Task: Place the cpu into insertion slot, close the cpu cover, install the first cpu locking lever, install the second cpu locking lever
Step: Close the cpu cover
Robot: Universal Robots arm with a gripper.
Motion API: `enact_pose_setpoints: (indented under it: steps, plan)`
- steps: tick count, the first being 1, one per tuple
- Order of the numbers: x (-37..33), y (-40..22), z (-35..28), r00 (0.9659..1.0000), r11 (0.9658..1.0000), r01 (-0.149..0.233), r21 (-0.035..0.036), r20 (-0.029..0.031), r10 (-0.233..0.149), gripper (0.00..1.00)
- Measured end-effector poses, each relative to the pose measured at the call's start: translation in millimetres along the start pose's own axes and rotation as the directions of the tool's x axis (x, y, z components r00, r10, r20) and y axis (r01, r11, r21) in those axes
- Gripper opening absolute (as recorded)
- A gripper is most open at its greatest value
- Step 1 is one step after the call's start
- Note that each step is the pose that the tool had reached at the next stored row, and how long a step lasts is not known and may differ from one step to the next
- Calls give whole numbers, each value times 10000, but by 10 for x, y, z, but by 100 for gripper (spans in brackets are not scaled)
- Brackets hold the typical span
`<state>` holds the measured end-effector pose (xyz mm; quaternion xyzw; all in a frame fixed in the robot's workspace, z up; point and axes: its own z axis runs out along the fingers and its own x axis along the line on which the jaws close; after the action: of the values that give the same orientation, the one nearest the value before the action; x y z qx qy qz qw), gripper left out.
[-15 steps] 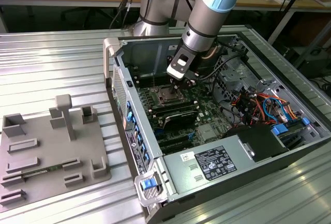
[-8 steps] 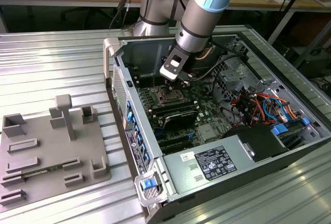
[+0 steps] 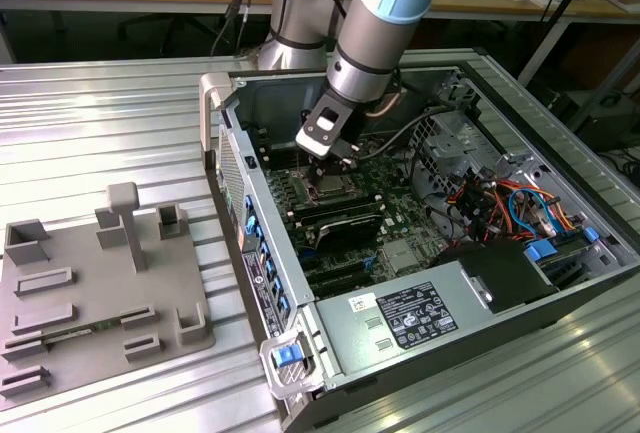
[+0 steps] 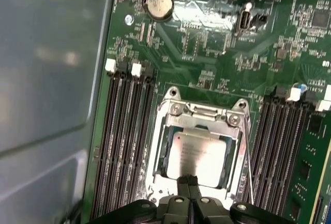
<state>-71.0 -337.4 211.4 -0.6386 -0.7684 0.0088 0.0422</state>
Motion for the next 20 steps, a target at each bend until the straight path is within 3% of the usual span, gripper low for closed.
enact_pose_setpoints:
  steps: [6,20]
  plan:
    - [1,-18,43,10000,10000,4,2,2,-4,11]
    - [8,-42,31,10000,10000,4,2,2,-4,11]
